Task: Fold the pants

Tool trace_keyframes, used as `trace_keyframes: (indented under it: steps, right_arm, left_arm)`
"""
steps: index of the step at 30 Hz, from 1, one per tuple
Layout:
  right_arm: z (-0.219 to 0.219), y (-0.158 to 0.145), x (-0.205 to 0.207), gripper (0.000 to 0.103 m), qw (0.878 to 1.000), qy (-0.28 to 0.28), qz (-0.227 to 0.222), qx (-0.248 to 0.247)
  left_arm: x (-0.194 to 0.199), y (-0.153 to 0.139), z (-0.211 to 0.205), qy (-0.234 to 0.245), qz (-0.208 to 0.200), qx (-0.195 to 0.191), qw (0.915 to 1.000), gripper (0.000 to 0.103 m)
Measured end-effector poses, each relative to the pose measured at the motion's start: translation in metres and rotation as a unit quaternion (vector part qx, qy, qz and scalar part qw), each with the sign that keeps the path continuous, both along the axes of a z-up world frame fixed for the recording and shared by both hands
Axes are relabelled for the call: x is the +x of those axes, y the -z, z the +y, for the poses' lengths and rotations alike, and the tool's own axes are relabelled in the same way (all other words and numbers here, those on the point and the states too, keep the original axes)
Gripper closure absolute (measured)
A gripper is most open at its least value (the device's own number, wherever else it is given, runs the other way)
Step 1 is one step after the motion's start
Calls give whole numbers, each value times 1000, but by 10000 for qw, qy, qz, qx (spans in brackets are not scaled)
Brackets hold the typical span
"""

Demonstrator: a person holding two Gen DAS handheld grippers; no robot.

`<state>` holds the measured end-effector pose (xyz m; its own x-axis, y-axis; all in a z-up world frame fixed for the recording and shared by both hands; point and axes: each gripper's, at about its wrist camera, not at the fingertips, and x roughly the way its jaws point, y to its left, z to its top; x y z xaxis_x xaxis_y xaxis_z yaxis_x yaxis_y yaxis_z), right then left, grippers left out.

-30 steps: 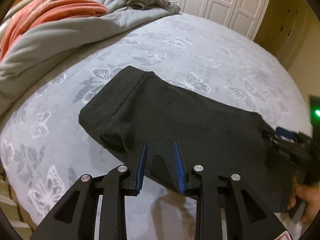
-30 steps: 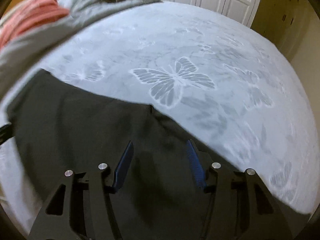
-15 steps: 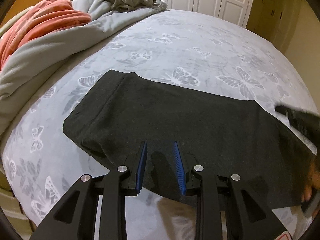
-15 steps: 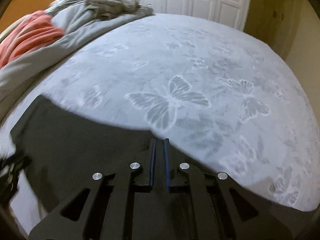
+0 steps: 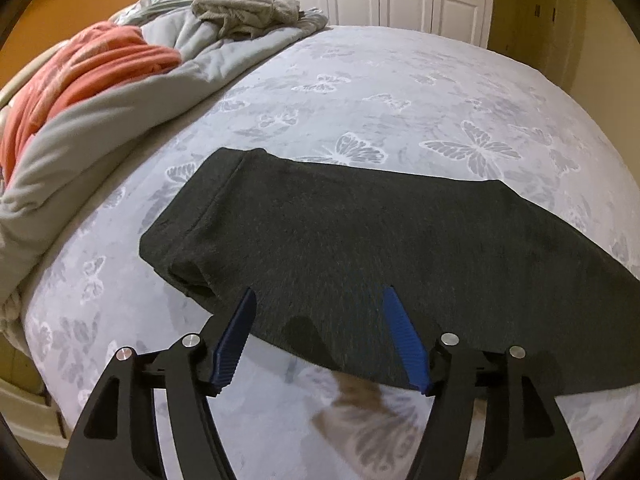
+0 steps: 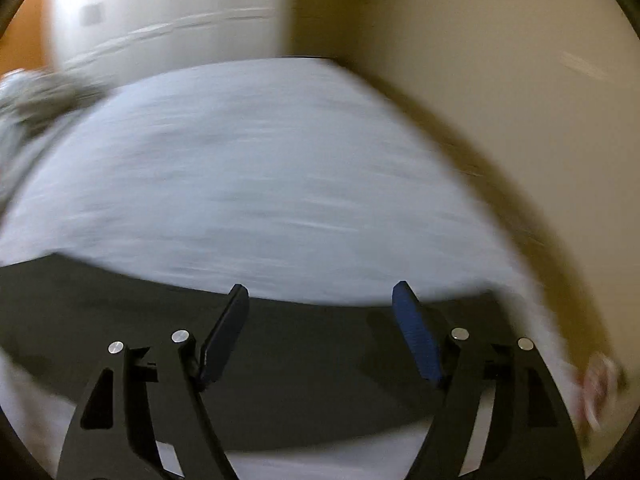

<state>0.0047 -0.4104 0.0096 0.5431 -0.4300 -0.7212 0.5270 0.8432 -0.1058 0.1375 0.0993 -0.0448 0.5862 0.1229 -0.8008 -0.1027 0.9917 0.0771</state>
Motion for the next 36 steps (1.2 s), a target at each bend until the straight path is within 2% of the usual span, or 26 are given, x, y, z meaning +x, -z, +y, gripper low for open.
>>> trace_keyframes:
  steps: [2, 4, 7, 9, 12, 15, 18, 20, 21, 22, 23, 24, 26, 29, 31, 33, 36]
  right_arm:
    - [-53, 15, -43, 31, 9973, 675, 140, 254]
    - [-117, 38, -92, 31, 9830, 1386, 13, 1206]
    - [-160, 59, -133, 31, 9657, 1628, -379, 1986]
    - [-169, 71, -147, 31, 9583, 1678, -415, 2277]
    - [-177, 84, -155, 31, 9396, 1555, -733, 2959]
    - [-184, 92, -148, 31, 9290, 1479, -866, 3280]
    - [-185, 103, -135, 28, 9182, 1577, -807, 3542]
    - [-183, 105, -126, 28, 9193, 1672, -789, 3475]
    - [-180, 102, -122, 38, 9230, 1671, -796, 3373]
    - [-178, 102, -117, 63, 9242, 1609, -812, 3365]
    - [-175, 102, -112, 76, 9247, 1564, -779, 3382]
    - [-172, 102, -106, 99, 9245, 1564, -722, 3400]
    - [-165, 92, -102, 98, 9247, 1562, -893, 3355]
    - [-135, 33, -91, 98, 9315, 989, -1743, 3036]
    - [-106, 1, -83, 98, 9328, 522, -2126, 2863]
    - [-71, -22, -67, 98, 9344, 37, -2302, 2719]
    - [-4, -39, -29, 98, 9400, -824, -2157, 2510]
  left_arm:
    - [-5, -4, 1, -7, -58, -24, 10000, 33]
    - [-9, -9, 5, -98, -138, -153, 9997, 32]
    - [-9, -16, 10, -268, -214, -526, 9980, 30]
    - [-7, -15, 11, -397, -208, -706, 9965, 30]
    - [-5, -9, 9, -486, -134, -937, 9943, 30]
    - [-5, 0, 2, -365, -1, -936, 9949, 30]
    - [-4, 7, -6, -116, 134, -953, 9953, 30]
    - [-5, 9, -11, 48, 182, -982, 9950, 30]
    - [-6, 8, -15, 144, 183, -969, 9950, 30]
    - [-7, 8, -18, 210, 169, -935, 9953, 30]
    - [-8, 7, -21, 263, 146, -902, 9955, 30]
    - [-8, 7, -25, 327, 124, -836, 9959, 30]
    - [-9, 6, -31, 417, 89, -732, 9964, 30]
    - [-11, 3, -37, 527, 25, -645, 9965, 30]
    - [-14, 0, -41, 606, -21, -601, 9964, 28]
    - [-17, -2, -44, 661, -80, -516, 9964, 27]
    - [-20, -4, -47, 738, -139, -426, 9963, 27]
